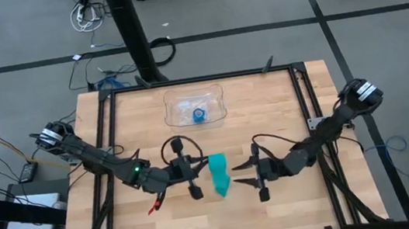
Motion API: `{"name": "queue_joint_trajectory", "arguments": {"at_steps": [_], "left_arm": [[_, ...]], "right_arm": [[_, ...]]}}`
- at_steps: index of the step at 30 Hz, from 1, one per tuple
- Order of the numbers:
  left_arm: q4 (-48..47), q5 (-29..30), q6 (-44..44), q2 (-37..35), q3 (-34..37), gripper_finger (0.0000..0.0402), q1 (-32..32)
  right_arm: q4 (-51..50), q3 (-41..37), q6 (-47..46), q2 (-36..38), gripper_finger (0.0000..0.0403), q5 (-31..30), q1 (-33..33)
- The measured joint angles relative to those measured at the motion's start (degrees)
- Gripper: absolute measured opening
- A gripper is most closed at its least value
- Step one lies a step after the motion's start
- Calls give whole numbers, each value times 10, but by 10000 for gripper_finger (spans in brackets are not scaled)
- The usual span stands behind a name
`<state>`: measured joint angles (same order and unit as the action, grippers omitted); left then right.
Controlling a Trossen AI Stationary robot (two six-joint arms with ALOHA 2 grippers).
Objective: Roll bandage
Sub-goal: Roll the green bandage
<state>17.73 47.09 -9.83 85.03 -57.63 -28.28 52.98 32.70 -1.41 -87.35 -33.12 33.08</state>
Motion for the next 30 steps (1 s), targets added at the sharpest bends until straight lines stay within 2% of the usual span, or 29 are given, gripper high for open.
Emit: {"name": "queue_joint_trajectory", "arguments": {"at_steps": [4, 9, 13, 21, 26, 30], "left_arm": [[0, 0, 3, 0, 0, 16, 7], [12, 1, 2, 0, 0, 16, 10], [13, 7, 2, 0, 0, 16, 10], [44, 15, 0, 0, 0, 16, 17], [73, -2, 0, 0, 0, 16, 20], [87, -43, 11, 0, 1, 16, 20]], "right_arm": [[13, 15, 0, -30, 162, 37, -21], [21, 16, -23, -48, 162, 43, -44], [46, 17, -30, -64, 162, 73, -58], [56, 22, -34, -83, 156, 79, -75], [50, 23, -18, -82, 129, 79, -80], [43, 23, 8, -82, 81, 77, -81]]}}
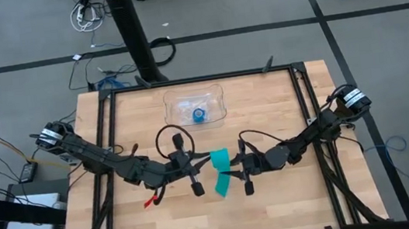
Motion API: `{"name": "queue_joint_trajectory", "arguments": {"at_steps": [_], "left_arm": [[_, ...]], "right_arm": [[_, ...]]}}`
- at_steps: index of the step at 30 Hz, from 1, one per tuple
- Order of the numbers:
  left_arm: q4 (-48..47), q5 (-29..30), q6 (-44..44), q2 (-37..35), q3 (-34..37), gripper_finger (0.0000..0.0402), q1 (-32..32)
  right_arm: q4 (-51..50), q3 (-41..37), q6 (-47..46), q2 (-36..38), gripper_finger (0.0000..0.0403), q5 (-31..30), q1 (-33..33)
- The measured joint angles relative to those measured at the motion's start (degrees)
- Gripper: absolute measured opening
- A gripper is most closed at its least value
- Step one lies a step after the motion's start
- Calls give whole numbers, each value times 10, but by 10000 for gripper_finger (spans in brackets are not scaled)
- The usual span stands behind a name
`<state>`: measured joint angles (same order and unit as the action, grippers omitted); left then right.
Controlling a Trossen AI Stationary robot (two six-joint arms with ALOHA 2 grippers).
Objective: Roll bandage
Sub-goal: Roll the green bandage
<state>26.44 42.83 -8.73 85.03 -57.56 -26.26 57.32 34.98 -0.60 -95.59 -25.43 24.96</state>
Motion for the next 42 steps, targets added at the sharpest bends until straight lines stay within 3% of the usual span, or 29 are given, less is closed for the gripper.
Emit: {"name": "queue_joint_trajectory", "arguments": {"at_steps": [4, 6, 12, 18, 29, 42], "left_arm": [[-1, -37, 13, 0, 0, 16, 0], [-1, -57, 18, 0, 0, 16, 0], [-29, -106, 48, 0, 0, 16, 0], [-73, -131, 75, 1, 0, 16, 0], [-63, -159, 76, 26, 0, 16, 0], [-50, -181, 76, 73, -1, 16, 4]], "right_arm": [[-5, 0, 27, 0, 17, 1, 0], [-9, 0, 39, 0, 7, -1, 0], [-27, 0, 66, 23, 6, -5, -7], [-105, 0, 90, 91, 2, -38, -14], [-210, 0, 111, 192, 0, -51, -19], [-215, 1, 153, 238, 0, -49, -46]]}}
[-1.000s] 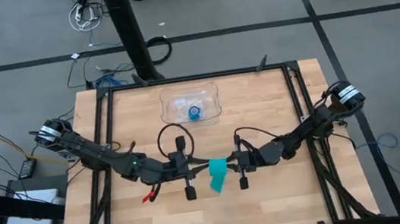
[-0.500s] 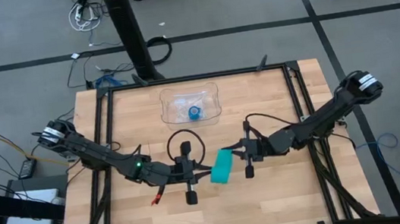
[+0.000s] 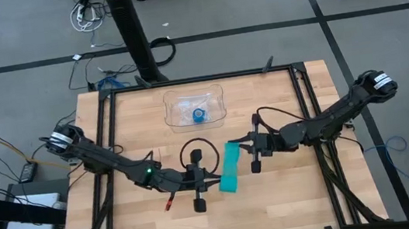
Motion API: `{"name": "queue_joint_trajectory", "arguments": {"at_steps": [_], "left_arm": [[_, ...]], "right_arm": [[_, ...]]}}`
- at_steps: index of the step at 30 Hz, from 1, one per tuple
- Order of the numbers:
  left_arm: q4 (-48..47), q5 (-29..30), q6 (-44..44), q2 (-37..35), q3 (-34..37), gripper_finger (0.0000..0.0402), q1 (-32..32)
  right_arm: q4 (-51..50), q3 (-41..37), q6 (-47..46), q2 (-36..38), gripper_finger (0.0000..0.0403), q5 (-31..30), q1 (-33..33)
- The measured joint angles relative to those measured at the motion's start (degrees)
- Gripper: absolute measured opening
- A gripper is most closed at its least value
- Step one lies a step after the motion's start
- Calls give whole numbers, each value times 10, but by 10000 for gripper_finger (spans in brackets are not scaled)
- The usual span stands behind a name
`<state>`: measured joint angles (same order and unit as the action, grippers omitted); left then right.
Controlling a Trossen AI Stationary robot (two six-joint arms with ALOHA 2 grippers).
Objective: Roll bandage
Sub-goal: Roll the green bandage
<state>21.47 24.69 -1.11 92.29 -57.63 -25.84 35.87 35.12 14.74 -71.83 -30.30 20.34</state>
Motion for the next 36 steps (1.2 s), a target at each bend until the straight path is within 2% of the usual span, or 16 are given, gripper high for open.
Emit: {"name": "queue_joint_trajectory", "arguments": {"at_steps": [7, 10, 19, 23, 25, 29, 33, 36], "left_arm": [[-54, -5, 42, 9, 0, 16, 32], [-71, -6, 59, 9, 0, 16, 47], [-76, -35, 105, 9, 0, 16, 99], [-74, -45, 116, 9, 0, 16, 118], [-76, -44, 107, 9, 0, 16, 122], [-101, -34, 94, 8, 0, 16, 126], [-128, -24, 92, 7, 0, 16, 131], [-134, -6, 83, 7, 1, 16, 136]], "right_arm": [[-57, 53, 35, -2, 0, 1, 20], [-82, 72, 36, -2, 0, 25, 35], [-101, 75, 39, -5, 0, 30, 80], [-99, 76, 52, -38, 0, 46, 89], [-96, 76, 53, -61, 3, 28, 95], [-83, 76, 54, -90, 42, -22, 111], [-72, 76, 50, -96, 120, -69, 131], [-79, 76, 12, -97, 183, -66, 138]]}}
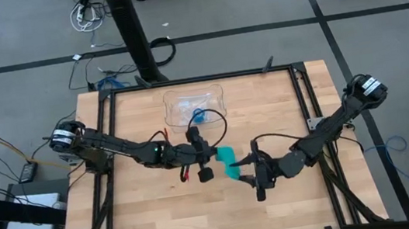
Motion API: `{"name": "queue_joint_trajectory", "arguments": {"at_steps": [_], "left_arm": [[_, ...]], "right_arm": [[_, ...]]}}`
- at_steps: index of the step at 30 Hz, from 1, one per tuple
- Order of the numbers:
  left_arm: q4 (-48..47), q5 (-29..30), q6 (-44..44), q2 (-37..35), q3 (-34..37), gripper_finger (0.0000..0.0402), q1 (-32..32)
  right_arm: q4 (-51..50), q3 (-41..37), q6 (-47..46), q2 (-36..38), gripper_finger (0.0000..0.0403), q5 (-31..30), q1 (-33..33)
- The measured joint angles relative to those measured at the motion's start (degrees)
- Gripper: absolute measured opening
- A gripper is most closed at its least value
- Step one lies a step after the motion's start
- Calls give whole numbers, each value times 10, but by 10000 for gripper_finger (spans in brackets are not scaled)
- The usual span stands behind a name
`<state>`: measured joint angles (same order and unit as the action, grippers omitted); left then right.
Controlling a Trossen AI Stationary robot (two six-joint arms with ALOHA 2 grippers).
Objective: Roll bandage
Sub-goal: Roll the green bandage
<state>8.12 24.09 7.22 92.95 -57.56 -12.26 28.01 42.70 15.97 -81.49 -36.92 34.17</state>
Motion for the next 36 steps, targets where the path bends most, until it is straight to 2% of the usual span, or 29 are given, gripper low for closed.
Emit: {"name": "queue_joint_trajectory", "arguments": {"at_steps": [4, 8, 12, 18, 22, 24, 29, 32, 36], "left_arm": [[16, 45, -43, 0, 0, 16, 1], [56, 102, -106, 0, 0, 16, 0], [92, 138, -156, 0, 0, 16, -4], [142, 144, -212, -1, 0, 16, -6], [153, 145, -223, -9, 0, 16, -16], [159, 142, -232, -15, 0, 16, -25], [179, 140, -253, -35, 0, 16, -50], [188, 140, -253, -37, 0, 16, -62], [197, 143, -252, -37, 0, 16, -73]], "right_arm": [[0, 1, -24, -27, 242, 13, 11], [35, 1, -30, -64, 257, 18, 20], [43, 5, -51, -92, 250, 17, 32], [37, 25, -78, -119, 235, -4, 56], [-10, 24, -138, -105, 223, -123, 85], [-26, 12, -190, -94, 216, -161, 93], [-9, -30, -292, -83, 198, -150, 79], [50, -42, -269, -83, 191, -124, 63], [65, -43, -226, -83, 189, -123, 42]]}}
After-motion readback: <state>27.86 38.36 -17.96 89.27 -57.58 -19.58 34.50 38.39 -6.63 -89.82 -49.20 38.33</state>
